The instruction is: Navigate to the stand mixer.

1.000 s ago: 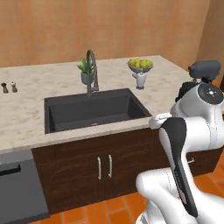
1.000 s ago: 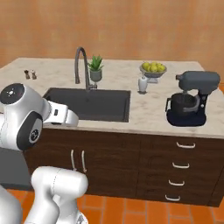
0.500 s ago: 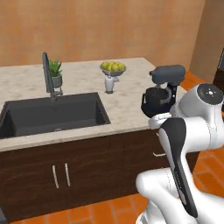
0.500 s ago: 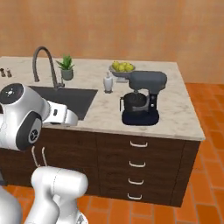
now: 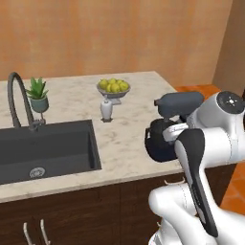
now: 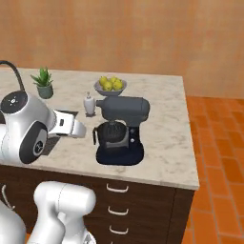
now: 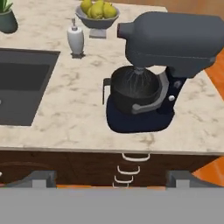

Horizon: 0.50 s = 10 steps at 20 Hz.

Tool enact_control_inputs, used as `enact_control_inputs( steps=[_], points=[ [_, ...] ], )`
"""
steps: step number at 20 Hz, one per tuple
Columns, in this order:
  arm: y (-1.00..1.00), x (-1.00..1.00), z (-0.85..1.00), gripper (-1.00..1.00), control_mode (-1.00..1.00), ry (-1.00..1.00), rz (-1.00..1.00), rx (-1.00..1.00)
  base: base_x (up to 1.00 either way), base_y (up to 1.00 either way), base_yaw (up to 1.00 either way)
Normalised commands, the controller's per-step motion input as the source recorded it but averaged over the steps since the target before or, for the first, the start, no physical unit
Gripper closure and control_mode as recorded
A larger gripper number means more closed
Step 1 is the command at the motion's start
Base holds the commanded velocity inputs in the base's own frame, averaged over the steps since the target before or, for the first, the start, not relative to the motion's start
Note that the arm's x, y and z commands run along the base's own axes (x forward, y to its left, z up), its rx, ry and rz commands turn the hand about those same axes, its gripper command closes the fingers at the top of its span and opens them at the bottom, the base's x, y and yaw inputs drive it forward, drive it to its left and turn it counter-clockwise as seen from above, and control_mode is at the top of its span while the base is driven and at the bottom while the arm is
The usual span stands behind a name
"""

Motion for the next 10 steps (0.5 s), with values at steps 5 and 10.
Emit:
enact_control_inputs(
  steps=[5,10],
  points=[
    [0.00,0.00,0.00,-1.00,1.00,0.00,0.00,0.00,0.51,-0.65,0.06],
    [0.00,0.00,0.00,-1.00,1.00,0.00,0.00,0.00,0.42,-0.91,0.05]
  ],
)
